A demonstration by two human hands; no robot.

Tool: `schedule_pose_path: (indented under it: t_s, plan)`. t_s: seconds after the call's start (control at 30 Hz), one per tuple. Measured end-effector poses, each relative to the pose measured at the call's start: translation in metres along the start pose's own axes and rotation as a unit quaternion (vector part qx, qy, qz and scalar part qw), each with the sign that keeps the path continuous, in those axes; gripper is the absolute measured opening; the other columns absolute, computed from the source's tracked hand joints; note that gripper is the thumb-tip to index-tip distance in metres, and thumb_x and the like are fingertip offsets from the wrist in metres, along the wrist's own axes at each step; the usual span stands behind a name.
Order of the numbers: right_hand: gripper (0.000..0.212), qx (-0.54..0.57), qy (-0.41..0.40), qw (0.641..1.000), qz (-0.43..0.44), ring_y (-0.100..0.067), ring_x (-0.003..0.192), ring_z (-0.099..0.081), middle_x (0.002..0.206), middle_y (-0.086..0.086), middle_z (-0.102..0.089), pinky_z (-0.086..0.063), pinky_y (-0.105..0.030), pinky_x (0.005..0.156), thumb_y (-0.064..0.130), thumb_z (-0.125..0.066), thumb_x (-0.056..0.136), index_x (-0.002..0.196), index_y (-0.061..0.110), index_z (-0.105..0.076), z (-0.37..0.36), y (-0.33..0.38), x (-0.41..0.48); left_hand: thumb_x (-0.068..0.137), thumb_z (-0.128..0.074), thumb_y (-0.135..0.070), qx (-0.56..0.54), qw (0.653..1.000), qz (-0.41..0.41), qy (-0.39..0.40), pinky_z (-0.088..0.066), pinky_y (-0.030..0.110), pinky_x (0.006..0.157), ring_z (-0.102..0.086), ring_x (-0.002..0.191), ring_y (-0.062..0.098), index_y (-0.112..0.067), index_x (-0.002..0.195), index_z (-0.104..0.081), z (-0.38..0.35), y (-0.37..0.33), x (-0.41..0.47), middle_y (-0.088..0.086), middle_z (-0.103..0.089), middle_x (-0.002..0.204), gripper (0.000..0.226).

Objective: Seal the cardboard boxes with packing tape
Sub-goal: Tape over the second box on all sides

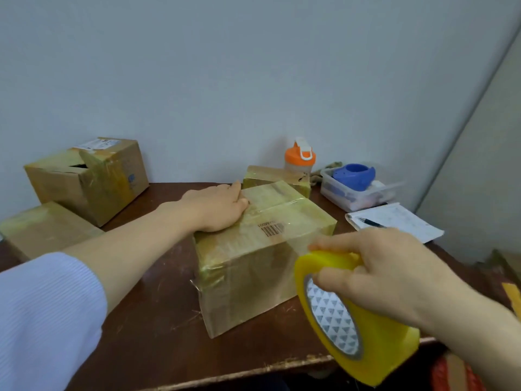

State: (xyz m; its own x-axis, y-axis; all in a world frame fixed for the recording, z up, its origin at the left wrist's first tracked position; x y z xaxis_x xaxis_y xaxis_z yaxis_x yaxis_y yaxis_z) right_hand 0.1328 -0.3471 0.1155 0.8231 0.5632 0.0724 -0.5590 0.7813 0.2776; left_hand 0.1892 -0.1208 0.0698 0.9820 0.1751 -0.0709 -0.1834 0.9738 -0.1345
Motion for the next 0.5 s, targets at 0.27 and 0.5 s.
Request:
schedule_pose_path:
  t_s: [0.27,0.5]
  plan:
    - [0.052,0.019,0.016,1.0,0.008,-0.012,0.091,-0.059,0.066,0.015,-0.051,-0.046,-0.026,0.074,0.054,-0.054,0.075,0.127,0.055,-0.046,-0.042,-0.011,0.005,0.078,-0.024,-0.062,-0.063,0.996,0.033,0.048,-0.029,0.042,0.102,-0.043,0.12,0.026,-0.018,0.112,-0.055,0.006,-0.005,0.004,0.009,-0.051,0.126,0.064]
    - [0.054,0.039,-0.006,0.999,0.009,-0.011,0.088,-0.05,0.089,0.011,-0.059,-0.042,-0.025,0.071,0.054,-0.055,0.075,0.128,0.053,-0.047,-0.049,-0.016,0.017,0.086,-0.007,-0.073,0.035,0.998,-0.06,-0.01,0.004,0.035,0.116,0.008,0.146,0.019,-0.011,0.15,0.008,-0.012,-0.068,0.011,0.008,0.011,0.159,0.09]
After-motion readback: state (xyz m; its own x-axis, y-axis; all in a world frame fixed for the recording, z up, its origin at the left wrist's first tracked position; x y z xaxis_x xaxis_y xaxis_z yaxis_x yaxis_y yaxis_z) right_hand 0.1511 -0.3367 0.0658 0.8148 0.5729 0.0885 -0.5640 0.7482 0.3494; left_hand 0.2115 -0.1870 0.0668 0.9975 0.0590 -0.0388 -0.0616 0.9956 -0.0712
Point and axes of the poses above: each hand's wrist, its own x-axis towards the middle knuckle, its own z-axis out of the back of the hand, y = z × x, the point moved 8 cm from there along x, towards the middle knuckle
